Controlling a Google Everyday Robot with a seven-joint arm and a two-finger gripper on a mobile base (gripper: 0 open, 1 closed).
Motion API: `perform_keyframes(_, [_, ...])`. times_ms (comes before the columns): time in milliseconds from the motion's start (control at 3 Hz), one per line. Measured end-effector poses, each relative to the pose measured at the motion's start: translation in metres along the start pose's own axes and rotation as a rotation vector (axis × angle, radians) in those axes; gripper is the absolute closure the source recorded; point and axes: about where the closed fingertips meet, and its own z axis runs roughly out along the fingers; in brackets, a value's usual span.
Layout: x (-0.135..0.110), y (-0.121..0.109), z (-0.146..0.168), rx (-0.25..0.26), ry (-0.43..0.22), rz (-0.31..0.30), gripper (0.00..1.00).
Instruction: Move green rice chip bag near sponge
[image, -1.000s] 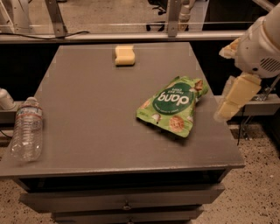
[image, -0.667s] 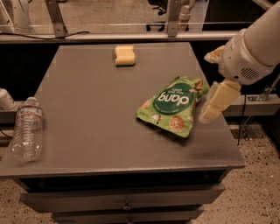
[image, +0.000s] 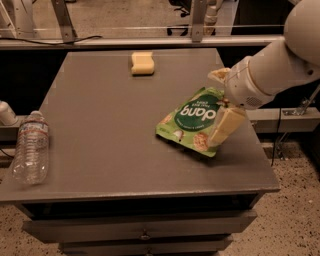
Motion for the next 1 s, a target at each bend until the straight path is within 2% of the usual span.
perform_keyframes(333, [-0.006, -0.006, 0.019, 0.003, -0.029, -0.035, 0.0])
perform_keyframes(667, [-0.01, -0.009, 0.03, 0.0, -0.042, -0.05, 0.18])
perform_keyframes(1000, [-0.012, -0.013, 0.031, 0.004, -0.046, -0.057, 0.42])
